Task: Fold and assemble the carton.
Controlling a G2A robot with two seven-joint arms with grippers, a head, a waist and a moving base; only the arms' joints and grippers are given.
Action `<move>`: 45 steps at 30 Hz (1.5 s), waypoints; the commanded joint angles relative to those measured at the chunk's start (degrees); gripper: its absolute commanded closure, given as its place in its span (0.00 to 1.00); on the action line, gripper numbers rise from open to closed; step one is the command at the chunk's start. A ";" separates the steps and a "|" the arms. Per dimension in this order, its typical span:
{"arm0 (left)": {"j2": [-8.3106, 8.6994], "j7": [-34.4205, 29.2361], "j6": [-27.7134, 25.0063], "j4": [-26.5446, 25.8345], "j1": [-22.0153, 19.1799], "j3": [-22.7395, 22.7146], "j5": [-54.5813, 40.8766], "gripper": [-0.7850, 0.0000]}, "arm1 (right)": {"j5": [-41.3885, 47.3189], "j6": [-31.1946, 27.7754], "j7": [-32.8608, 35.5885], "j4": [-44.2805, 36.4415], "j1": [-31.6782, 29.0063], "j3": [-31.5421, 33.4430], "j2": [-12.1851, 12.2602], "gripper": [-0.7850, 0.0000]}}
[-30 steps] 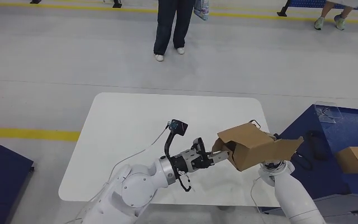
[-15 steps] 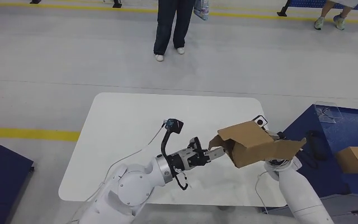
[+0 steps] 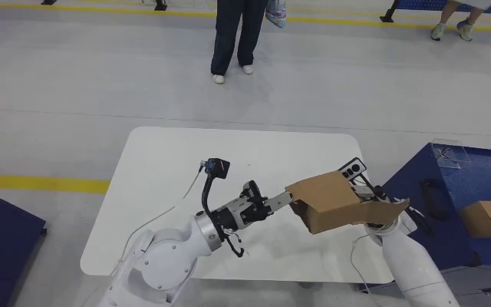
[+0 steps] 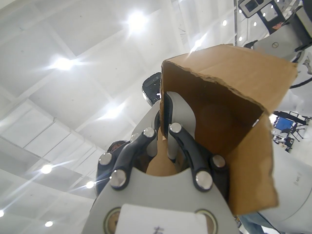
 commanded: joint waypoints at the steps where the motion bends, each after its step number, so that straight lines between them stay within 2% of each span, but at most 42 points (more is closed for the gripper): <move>1: -0.09 -0.28 0.21 0.58 -0.37 0.63 0.21 0.00 | 0.00 0.11 0.00 -0.17 -0.06 0.05 0.00 1.00; 11: -0.61 -1.54 0.26 2.96 -2.62 3.87 1.59 0.00 | -0.62 1.01 0.00 -0.74 -0.41 -0.47 -0.01 1.00; 15: -0.74 -0.74 -0.60 2.93 -2.91 3.98 1.80 0.00 | 1.17 3.31 0.00 0.92 -0.35 -0.90 -0.16 1.00; 19: -0.41 0.42 -1.96 0.34 -1.09 1.38 0.55 0.00 | 4.44 8.03 -0.57 5.06 1.06 -1.61 -0.51 1.00; 24: 0.52 1.49 -3.23 -3.60 3.12 -5.08 -0.44 0.00 | 10.82 14.12 -6.66 6.61 2.15 -4.16 -0.66 1.00; 27: 1.03 1.14 -2.67 -3.49 5.00 -8.40 0.36 0.00 | 14.75 17.21 -9.74 5.75 1.95 -5.22 -0.45 1.00; 29: 1.27 -0.23 -2.06 -2.47 5.24 -9.03 1.79 0.00 | 16.50 18.62 -11.15 4.79 1.63 -5.66 -0.18 1.00; 34: 1.17 -2.74 -2.21 0.69 3.39 -6.28 3.33 0.00 | 17.68 19.72 -12.25 2.82 0.64 -6.03 0.74 1.00; 38: 0.75 -2.32 -2.42 2.55 1.19 -3.86 3.14 0.00 | 17.24 19.47 -12.00 1.94 0.15 -6.41 1.43 1.00; 45: 0.23 -3.26 -3.29 3.54 -1.37 -0.63 2.27 0.00 | 16.74 18.47 -11.00 1.44 -0.10 -7.25 2.51 1.00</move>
